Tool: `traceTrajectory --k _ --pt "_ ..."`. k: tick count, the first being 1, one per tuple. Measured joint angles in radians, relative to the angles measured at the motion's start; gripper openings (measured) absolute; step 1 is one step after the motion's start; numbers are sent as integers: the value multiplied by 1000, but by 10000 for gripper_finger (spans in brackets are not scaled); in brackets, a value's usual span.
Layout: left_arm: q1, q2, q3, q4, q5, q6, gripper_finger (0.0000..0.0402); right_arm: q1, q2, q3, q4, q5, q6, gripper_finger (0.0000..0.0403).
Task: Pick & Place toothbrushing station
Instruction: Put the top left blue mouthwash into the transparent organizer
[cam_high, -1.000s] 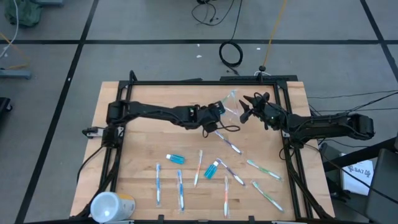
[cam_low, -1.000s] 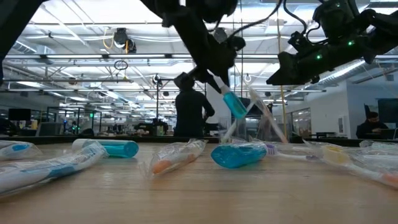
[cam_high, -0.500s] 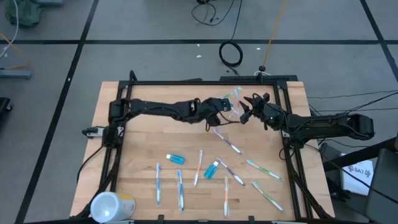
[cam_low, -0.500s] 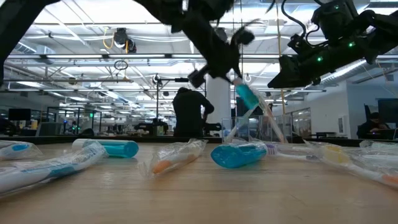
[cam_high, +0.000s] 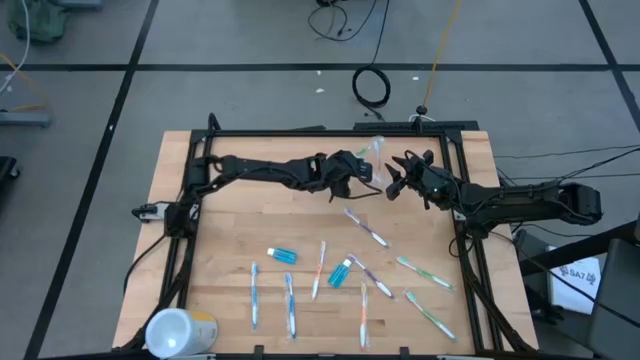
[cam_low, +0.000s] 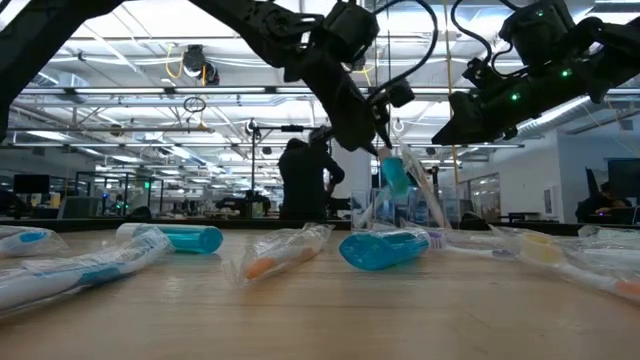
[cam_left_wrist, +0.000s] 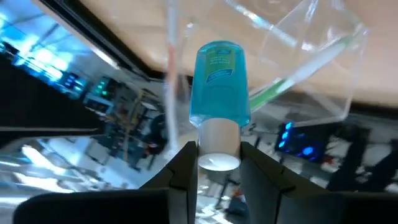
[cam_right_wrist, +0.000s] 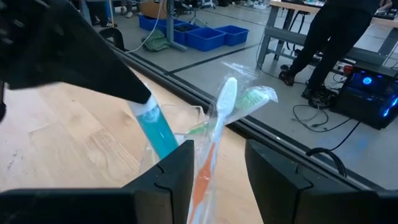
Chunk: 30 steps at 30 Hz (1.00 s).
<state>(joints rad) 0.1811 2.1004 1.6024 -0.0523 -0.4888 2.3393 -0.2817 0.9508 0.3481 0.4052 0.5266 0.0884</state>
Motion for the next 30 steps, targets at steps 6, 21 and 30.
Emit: traceTrajectory --k 6,21,30 --pt "-3 -1 0 -15 38 41 88 0 0 0 -8 0 -3 134" --pt "-21 0 0 -109 72 87 88 -58 0 0 -135 1 58 134" --pt "-73 0 0 -206 6 61 88 -66 0 0 -157 -5 61 134"
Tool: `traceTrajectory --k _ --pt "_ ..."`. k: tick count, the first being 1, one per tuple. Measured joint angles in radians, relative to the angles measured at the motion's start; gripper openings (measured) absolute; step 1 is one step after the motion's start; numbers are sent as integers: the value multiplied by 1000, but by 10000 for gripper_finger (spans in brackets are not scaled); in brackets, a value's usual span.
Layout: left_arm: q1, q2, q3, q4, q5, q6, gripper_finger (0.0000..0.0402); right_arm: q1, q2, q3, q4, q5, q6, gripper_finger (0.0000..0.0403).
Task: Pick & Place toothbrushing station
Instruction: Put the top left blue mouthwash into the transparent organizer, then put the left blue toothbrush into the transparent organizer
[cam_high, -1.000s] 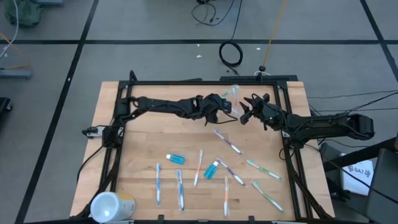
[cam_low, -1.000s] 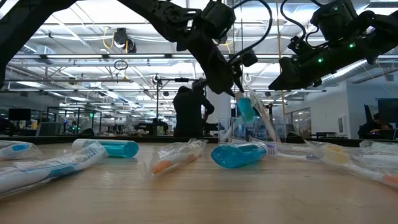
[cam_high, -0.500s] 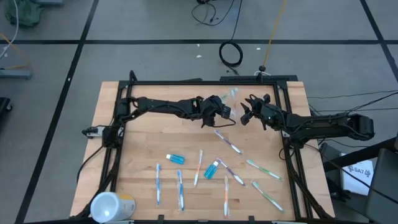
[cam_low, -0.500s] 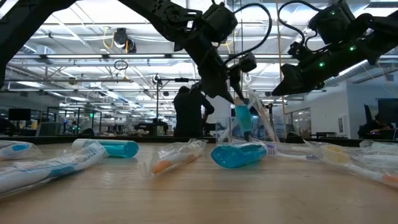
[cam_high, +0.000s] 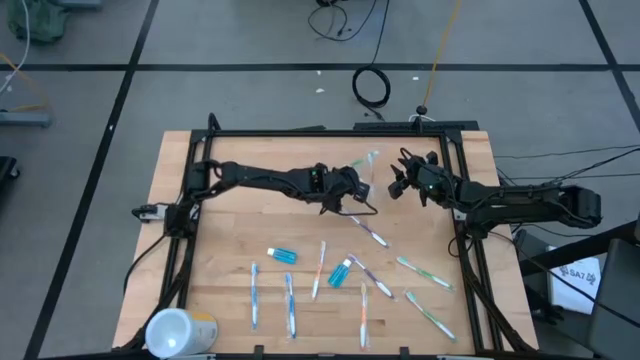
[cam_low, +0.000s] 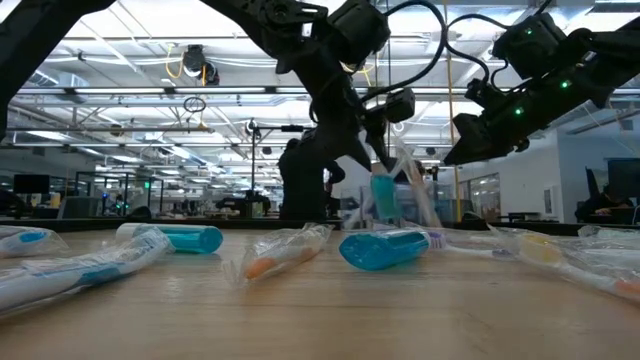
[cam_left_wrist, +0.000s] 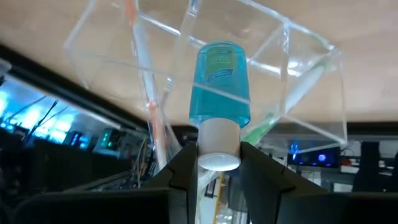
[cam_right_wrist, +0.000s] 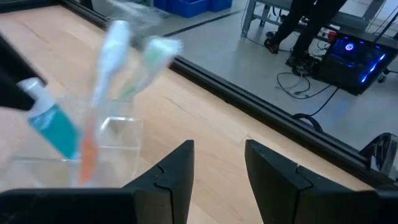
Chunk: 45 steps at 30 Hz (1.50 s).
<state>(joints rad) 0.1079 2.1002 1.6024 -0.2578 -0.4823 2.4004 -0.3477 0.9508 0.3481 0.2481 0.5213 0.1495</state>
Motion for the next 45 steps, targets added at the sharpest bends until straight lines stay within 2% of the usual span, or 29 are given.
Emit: traceTrajectory --k 8,12,18,27,30,39,45 --pt "-27 -4 0 -72 -67 -27 88 0 0 0 -9 -4 22 134" --pt "-40 -8 0 -98 -112 -2 88 0 0 0 -22 -59 22 134" --pt "-27 -8 0 -178 -27 -27 88 3 0 0 -22 -84 43 134" --pt "-20 -8 0 -136 29 -165 89 3 0 0 -22 -82 50 134" --pt "-20 -8 0 -135 36 -184 106 3 0 0 -22 -82 48 134" --pt "-20 -8 0 -59 29 -261 204 3 0 0 -22 -82 48 134" --pt "-47 -22 1 100 26 -358 223 3 0 0 -22 -82 48 134"
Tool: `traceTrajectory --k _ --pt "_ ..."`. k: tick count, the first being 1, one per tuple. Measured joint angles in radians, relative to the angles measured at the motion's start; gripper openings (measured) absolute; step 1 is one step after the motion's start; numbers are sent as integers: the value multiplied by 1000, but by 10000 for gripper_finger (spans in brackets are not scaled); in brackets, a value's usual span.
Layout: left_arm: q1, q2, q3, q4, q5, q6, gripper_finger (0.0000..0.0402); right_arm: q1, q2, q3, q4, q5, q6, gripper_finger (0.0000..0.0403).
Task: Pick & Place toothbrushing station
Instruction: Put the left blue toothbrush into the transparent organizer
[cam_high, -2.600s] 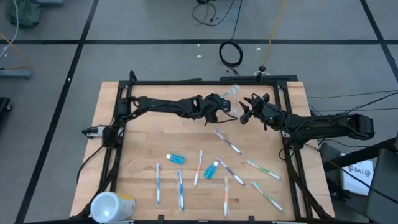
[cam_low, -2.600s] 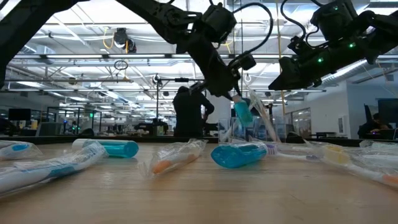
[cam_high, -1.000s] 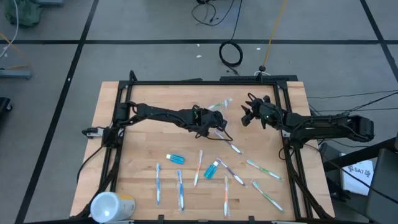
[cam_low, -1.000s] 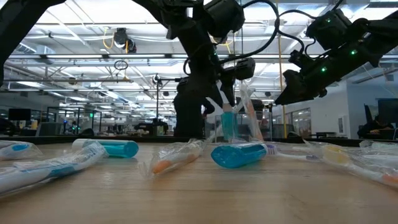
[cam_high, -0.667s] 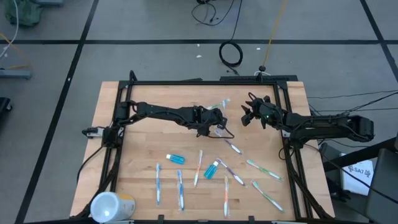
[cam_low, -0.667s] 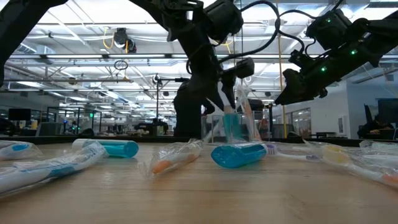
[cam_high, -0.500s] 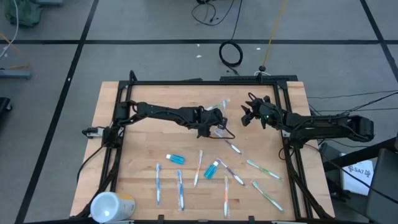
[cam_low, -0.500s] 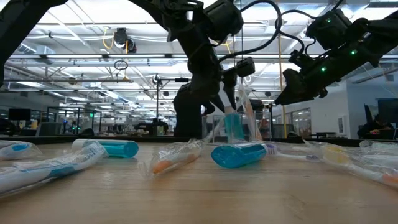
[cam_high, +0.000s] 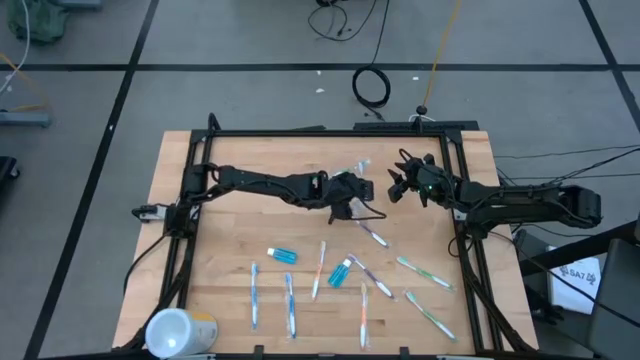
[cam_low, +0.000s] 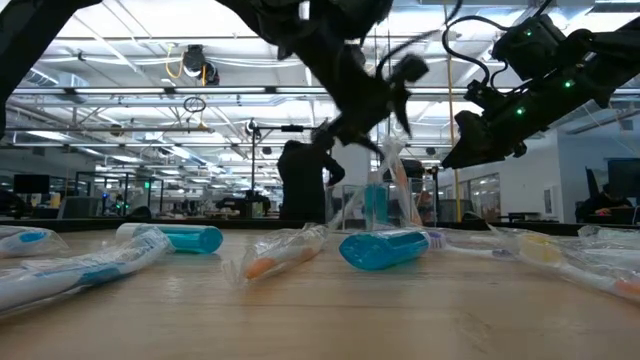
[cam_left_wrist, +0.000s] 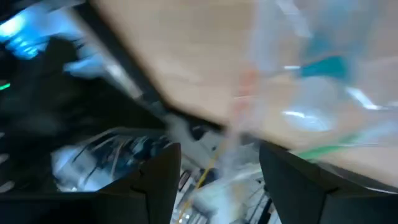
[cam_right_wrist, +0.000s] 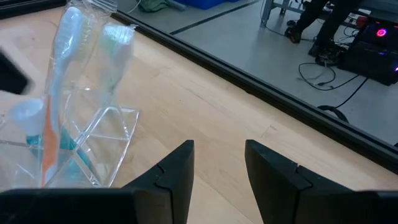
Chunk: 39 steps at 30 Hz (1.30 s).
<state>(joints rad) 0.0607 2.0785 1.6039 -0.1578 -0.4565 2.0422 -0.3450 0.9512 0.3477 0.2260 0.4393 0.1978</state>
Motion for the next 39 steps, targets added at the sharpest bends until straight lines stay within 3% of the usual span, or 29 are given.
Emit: traceTrajectory --k 5,12,15,21,28,30,34,39 --pt "-28 -66 4 -3 -5 -165 224 0 0 0 -7 0 0 134" --pt "-54 -253 5 -46 1 -646 225 -1 0 0 -10 2 -17 134" --pt "-43 -361 5 -112 -13 -932 225 -1 0 0 -6 3 -47 134" --pt "-7 -565 5 -356 -13 -1685 225 -9 0 -1 28 2 -64 134" --pt "10 -696 6 -735 46 -2253 225 -29 0 0 80 1 -61 134" --pt "2 -705 6 -845 133 -2363 225 -36 0 0 93 2 -61 134" --pt "-28 -705 0 -1035 386 -2424 225 -52 0 0 115 3 -61 134" --pt "-119 -695 -74 -1077 436 -2540 225 -69 0 0 115 3 -60 134"
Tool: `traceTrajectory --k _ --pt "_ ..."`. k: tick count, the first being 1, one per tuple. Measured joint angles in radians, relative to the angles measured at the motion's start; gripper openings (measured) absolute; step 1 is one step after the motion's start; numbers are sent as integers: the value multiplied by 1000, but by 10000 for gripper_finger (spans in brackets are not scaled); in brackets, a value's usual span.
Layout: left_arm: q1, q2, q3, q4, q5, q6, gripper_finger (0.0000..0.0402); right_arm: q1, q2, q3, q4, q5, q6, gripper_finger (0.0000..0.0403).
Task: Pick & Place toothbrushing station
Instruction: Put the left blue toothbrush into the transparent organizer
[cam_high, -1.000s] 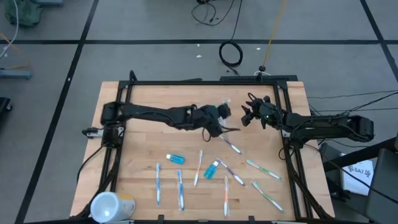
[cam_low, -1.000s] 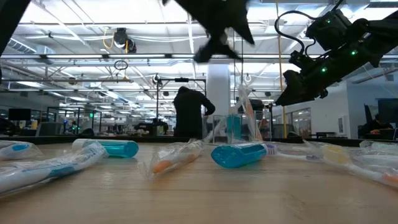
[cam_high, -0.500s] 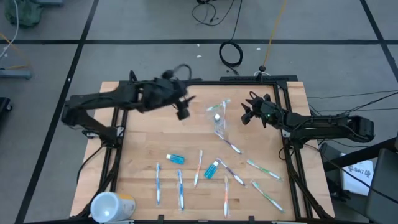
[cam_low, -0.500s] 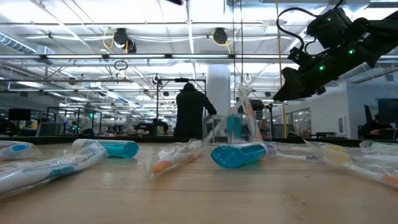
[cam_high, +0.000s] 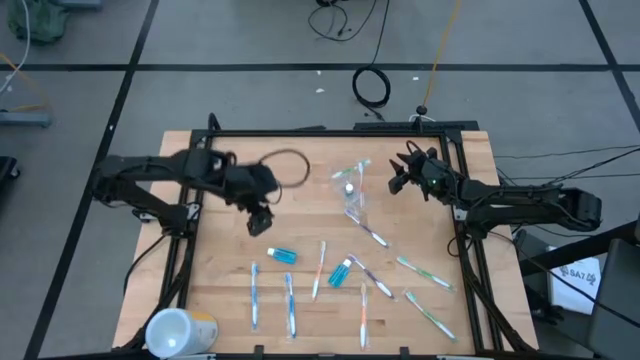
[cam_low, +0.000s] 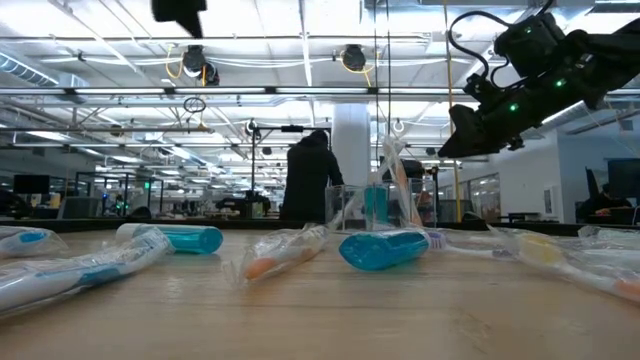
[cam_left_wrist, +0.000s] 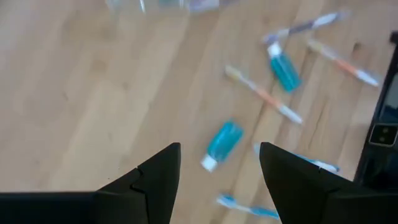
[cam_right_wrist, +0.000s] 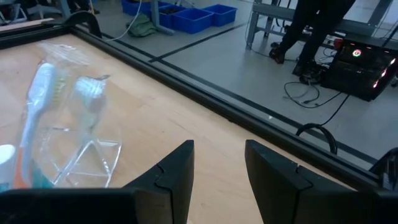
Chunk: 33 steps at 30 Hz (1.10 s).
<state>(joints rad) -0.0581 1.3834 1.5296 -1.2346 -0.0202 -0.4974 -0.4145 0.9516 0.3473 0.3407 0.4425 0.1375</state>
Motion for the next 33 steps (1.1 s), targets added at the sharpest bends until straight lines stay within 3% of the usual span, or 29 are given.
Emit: traceTrajectory --k 10,17,23,33 --pt "-189 -1 -325 26 -35 -534 225 -10 0 0 0 -2 7 134" --pt "-303 0 -564 312 -9 -931 225 -10 0 0 -1 -2 7 134" --pt "-372 10 -703 524 109 -1058 225 -10 0 0 -2 -2 7 134" --pt "-392 19 -780 572 90 -1146 225 -10 0 0 -18 -2 7 134"
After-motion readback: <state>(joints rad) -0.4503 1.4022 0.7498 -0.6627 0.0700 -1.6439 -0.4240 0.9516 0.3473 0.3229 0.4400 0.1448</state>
